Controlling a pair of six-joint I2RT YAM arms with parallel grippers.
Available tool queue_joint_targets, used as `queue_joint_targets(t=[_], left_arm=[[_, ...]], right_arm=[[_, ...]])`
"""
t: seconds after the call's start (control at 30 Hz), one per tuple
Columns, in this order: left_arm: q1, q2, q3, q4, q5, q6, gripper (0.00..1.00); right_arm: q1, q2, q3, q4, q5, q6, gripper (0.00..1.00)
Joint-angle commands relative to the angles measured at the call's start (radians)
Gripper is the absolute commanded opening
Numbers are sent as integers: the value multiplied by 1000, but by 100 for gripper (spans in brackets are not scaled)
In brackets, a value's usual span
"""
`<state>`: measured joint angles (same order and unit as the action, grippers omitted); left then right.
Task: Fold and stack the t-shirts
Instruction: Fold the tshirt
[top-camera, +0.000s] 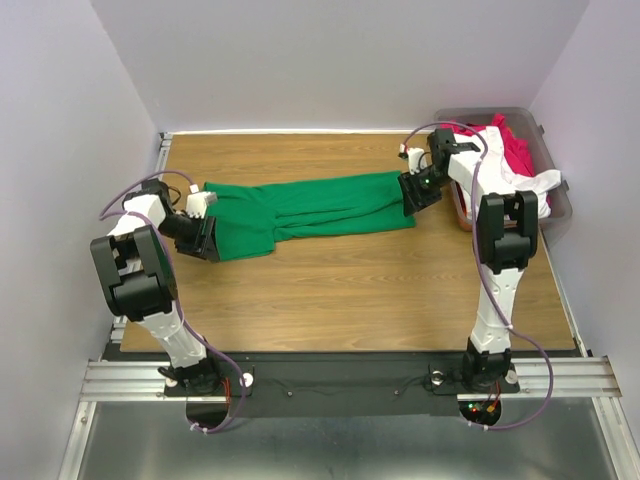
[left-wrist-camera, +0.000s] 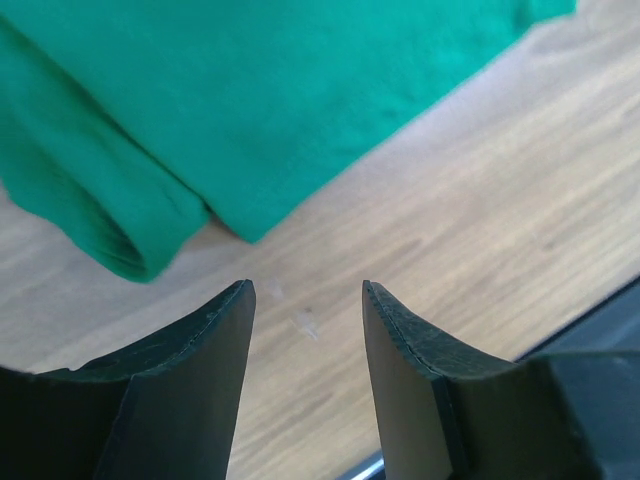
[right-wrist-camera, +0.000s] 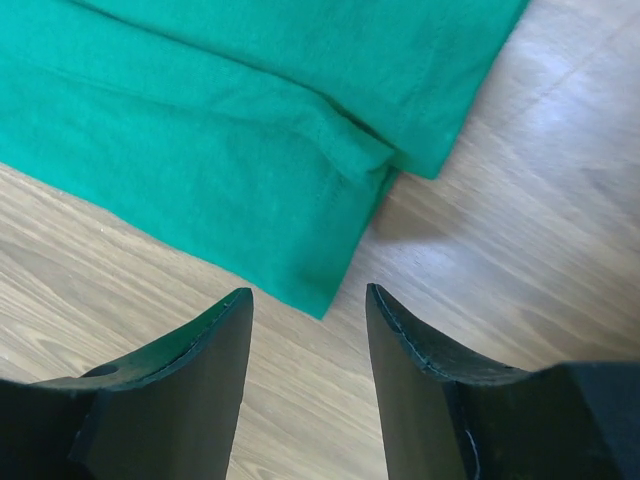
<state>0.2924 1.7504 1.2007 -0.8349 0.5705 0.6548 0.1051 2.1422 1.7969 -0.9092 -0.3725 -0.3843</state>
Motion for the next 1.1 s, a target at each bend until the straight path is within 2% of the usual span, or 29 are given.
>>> queue_joint_targets(t=[0.0, 0.4, 0.5, 0.53, 0.63, 0.7, 0.77, 0.8, 0.97, 1.07], left_arm=[[1, 4, -9, 69, 3, -60, 59], [-18, 41, -73, 189, -75, -136, 57], [-25, 52, -82, 188, -44, -135, 50], [-32, 57, -84, 184, -22, -132, 43], [-36, 49, -84, 158, 32, -121, 35], [-35, 37, -73, 129, 81, -121, 26], [-35, 15, -53, 103, 117, -132, 12], [-35, -3, -43, 91, 144, -132, 0], [-35, -37, 75, 33, 224, -181, 0], [-33, -12, 231, 25, 264, -227, 0]], right_arm=[[-2, 38, 19, 0, -34, 50, 54], [-4, 90, 21, 3, 20, 62, 49], [-5, 85, 12, 3, 23, 61, 47], [-5, 81, 7, 3, 23, 61, 46], [-5, 73, 5, 1, 20, 62, 46], [-5, 67, 10, 3, 20, 61, 46], [-5, 62, 13, 1, 26, 59, 46], [-7, 59, 13, 1, 29, 56, 45], [-18, 54, 15, 0, 33, 51, 43], [-25, 61, 30, 1, 43, 50, 43]])
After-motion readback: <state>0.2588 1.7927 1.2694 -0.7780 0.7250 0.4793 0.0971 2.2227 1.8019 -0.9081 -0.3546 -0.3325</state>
